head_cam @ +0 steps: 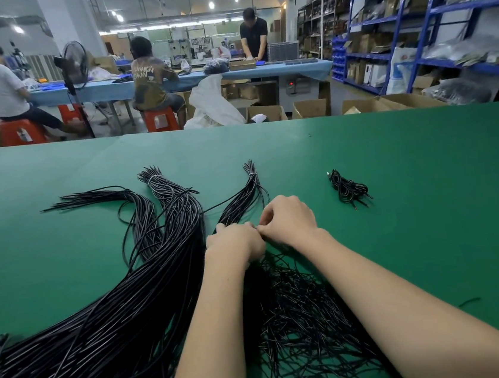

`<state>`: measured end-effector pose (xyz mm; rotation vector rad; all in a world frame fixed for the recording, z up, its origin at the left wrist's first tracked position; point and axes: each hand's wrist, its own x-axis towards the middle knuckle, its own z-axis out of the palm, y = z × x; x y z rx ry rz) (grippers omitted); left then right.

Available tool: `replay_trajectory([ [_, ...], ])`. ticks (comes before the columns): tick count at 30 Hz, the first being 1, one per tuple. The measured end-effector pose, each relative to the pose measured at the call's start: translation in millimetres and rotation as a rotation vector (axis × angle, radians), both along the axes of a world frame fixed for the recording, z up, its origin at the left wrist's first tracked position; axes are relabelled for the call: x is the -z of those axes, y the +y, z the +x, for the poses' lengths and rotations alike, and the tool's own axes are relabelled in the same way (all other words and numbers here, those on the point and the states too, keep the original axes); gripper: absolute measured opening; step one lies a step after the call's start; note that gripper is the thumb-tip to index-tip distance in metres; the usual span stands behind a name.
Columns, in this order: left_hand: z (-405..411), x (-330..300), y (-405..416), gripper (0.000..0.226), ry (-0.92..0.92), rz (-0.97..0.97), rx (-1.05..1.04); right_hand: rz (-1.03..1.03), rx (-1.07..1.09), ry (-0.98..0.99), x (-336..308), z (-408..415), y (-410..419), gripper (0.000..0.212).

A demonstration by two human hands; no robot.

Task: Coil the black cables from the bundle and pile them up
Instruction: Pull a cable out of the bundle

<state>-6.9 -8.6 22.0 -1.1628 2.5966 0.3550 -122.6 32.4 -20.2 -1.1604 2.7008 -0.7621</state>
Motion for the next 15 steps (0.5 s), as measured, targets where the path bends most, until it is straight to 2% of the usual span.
replay_trajectory([
  [3, 2, -4, 4, 0.052, -0.002, 0.044, -0.009, -0.071, 0.124, -0.278, 0, -1, 0, 0.013],
  [6, -1, -3, 2, 0.053, -0.012, 0.065, -0.028, -0.25, 0.131, -0.756, -8, -4, 3, 0.013],
  [8, -4, 0, -2, 0.051, 0.004, 0.049, -0.034, -0.367, 0.129, -0.963, -18, -8, 9, 0.012],
  [11, -4, 3, -5, 0.045, 0.06, 0.035, -0.055, -0.47, 0.028, -1.093, -35, -9, 26, 0.01],
  [15, -4, 5, -8, 0.045, 0.065, 0.04, -0.048, -0.534, -0.121, -1.126, -61, -2, 55, 0.01],
])
